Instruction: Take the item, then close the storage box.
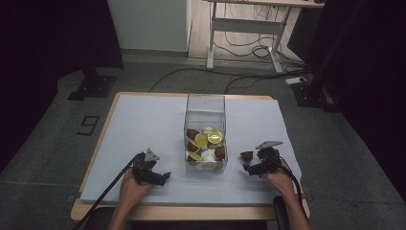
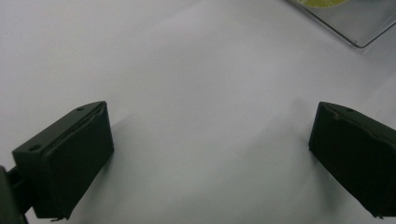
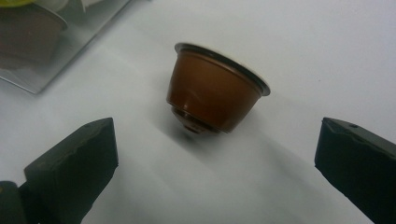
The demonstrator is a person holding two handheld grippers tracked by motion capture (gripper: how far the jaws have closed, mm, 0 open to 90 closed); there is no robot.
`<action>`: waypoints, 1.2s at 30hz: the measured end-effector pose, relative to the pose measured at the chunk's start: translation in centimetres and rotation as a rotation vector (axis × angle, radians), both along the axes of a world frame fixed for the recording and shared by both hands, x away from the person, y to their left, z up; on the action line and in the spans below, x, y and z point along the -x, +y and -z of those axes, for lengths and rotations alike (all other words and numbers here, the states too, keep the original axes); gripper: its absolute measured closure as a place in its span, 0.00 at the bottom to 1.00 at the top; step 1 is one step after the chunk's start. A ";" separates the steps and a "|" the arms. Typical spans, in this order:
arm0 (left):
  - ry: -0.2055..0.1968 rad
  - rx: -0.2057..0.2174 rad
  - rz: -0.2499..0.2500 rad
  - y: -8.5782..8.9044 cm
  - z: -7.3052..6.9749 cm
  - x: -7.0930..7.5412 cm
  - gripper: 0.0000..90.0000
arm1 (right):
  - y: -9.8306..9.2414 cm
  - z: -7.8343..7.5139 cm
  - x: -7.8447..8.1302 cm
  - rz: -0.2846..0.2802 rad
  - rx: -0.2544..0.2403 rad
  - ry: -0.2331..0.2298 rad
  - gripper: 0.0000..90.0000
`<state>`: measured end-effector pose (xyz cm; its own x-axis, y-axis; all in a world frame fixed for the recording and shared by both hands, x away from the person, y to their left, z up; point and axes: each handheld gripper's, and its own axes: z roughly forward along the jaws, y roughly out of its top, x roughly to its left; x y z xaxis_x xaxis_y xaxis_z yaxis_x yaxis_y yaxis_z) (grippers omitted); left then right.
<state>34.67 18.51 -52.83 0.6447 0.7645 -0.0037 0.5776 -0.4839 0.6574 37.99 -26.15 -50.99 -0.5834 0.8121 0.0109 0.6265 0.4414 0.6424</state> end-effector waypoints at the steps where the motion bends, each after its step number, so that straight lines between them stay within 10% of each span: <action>1: 0.000 0.000 0.000 0.0 0.0 0.0 0.00 | 0.0 0.1 0.0 0.000 0.002 0.002 0.00; 36: 0.001 -0.002 -0.009 -0.1 0.0 0.1 0.00 | 0.0 1.4 -0.4 -0.004 0.046 0.045 0.00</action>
<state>34.58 18.44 -52.79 0.6380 0.7700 -0.0028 0.5826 -0.4803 0.6556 38.34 -26.10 -52.43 -0.5864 0.8101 0.0005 0.6527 0.4721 0.5925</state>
